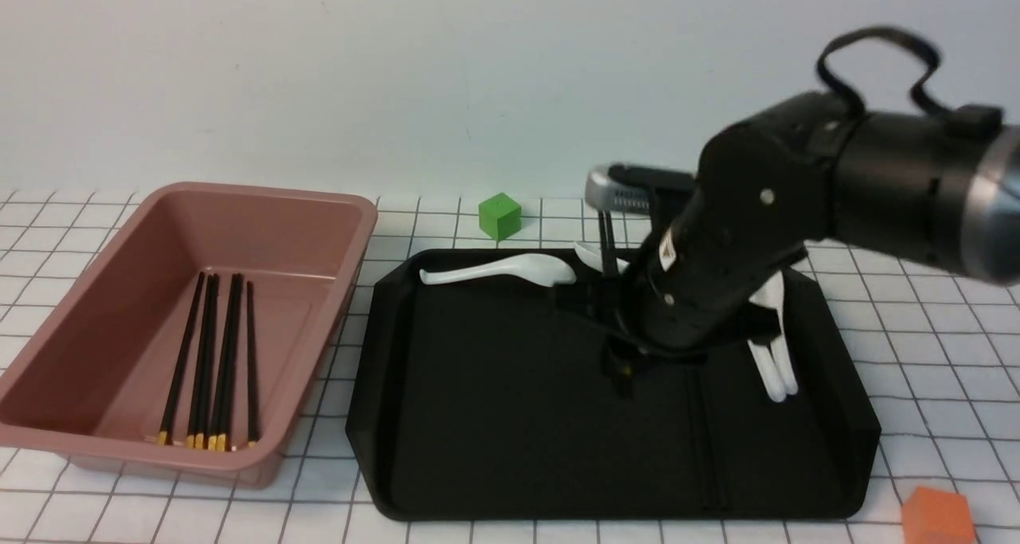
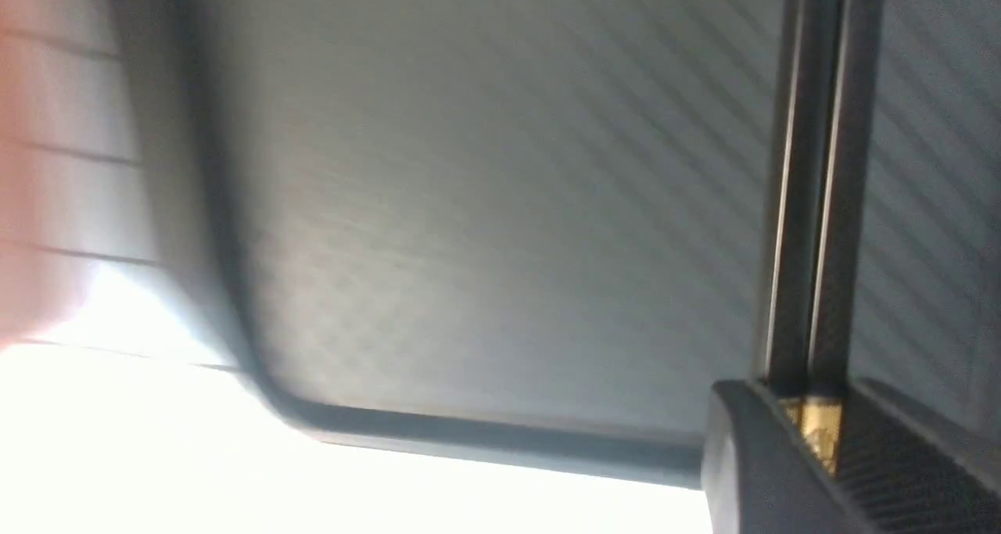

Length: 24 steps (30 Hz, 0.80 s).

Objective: On white black tablecloth take chopsticks from black tray and put them in box.

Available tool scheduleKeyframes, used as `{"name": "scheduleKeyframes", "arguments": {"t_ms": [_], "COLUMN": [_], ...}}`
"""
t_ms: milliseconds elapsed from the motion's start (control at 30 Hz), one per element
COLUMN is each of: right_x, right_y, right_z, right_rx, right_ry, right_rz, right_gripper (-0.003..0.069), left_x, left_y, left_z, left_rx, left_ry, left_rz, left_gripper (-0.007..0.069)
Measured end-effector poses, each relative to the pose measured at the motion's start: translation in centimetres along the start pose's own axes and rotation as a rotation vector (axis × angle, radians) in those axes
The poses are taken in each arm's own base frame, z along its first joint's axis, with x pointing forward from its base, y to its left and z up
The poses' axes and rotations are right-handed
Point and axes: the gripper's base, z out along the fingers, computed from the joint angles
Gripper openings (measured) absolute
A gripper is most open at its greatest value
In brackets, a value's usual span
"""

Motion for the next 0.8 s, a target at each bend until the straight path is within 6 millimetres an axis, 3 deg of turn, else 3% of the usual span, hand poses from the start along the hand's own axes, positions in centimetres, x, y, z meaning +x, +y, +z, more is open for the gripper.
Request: {"name": "scheduleKeyframes", "arguments": {"t_ms": [133,300,467,567,800], "right_x": [-0.4,-0.5,-0.6,-0.3,0.8], "right_y": [4.2,9.8,13.4,15.5,17.1], "right_z": [-2.1,-1.0,2.8,6.1,10.7], "right_rx": [-0.202,-0.374,-0.427,-0.448,-0.455], "right_ry": [-0.114,-0.152,-0.134,-0.114,-0.085], "right_rz": [-0.073,-0.171,-0.245,-0.278,-0.288], "right_gripper": [0.0142,0.0142,0.0142,0.0142,0.0162], "left_x": [0.0,0.0,0.0,0.0,0.0], "left_y": [0.0,0.0,0.0,0.0,0.0], "left_z": [0.0,0.0,0.0,0.0,0.0], "left_rx": [0.0,0.0,0.0,0.0,0.0], "left_ry": [0.0,0.0,0.0,0.0,0.0], "left_rz": [0.0,0.0,0.0,0.0,0.0], "left_gripper": [0.0082,0.0082,0.0082,0.0082,0.0082]}}
